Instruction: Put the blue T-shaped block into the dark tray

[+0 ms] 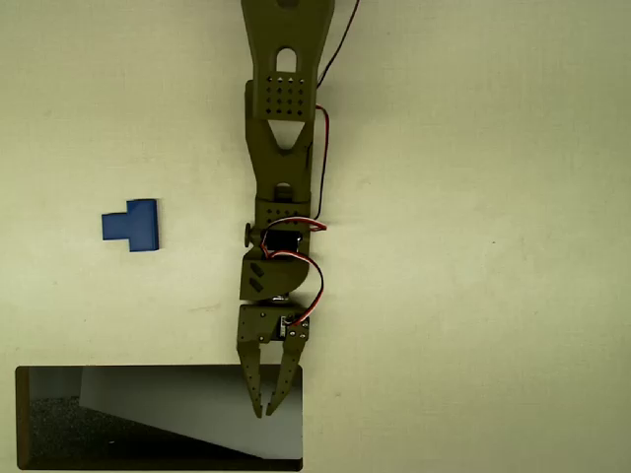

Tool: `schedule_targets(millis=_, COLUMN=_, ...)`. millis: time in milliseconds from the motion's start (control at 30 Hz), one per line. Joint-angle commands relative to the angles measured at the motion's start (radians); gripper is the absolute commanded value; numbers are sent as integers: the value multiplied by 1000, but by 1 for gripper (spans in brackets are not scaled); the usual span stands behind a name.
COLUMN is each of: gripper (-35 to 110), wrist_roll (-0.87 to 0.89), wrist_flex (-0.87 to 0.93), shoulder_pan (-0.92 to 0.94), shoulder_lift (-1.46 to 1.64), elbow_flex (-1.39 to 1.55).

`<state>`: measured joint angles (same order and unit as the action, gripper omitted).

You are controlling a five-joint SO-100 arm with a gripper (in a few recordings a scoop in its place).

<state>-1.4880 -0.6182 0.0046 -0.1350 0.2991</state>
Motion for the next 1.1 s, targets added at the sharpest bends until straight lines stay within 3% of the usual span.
schedule_targets(millis=0, gripper=0, wrist_roll=92, wrist_flex=299, shoulder_pan=-9, shoulder_lift=201, elbow_flex=-41)
schedule_targets(millis=67, gripper=0, wrist_roll=179, wrist_flex=632, shoulder_pan=-12, shoulder_lift=362, elbow_flex=-109)
schedule_targets(millis=167, gripper=0, wrist_roll=273, wrist_flex=962, shoulder_pan=-18, shoulder_lift=618, elbow_flex=-123)
schedule_targets(millis=300, gripper=0, wrist_roll=270, wrist_flex=1459, shoulder_pan=-17, shoulder_lift=900, elbow_flex=-107)
schedule_targets(millis=400, gripper=0, wrist_roll=207, wrist_flex=2005, shoulder_pan=3, shoulder_lift=801, elbow_flex=-488)
schedule_targets(millis=467, gripper=0, wrist_roll=133, wrist_flex=2313, shoulder_pan=20, shoulder_lift=825, elbow_flex=-489)
schedule_targets(millis=500, gripper=0, wrist_roll=173, wrist_flex=2378, shoulder_pan=28, shoulder_lift=822, elbow_flex=-471)
schedule_targets(millis=600, gripper=0, wrist_roll=219, wrist_flex=2376, shoulder_pan=46, shoulder_lift=871, elbow_flex=-284)
schedule_targets(millis=867, gripper=0, wrist_roll=115, wrist_flex=2373, shoulder_pan=115, shoulder_lift=913, elbow_flex=-66)
schedule_targets(millis=1067, gripper=0, wrist_roll=-32, wrist_flex=2333, shoulder_pan=172, shoulder_lift=1137, elbow_flex=413)
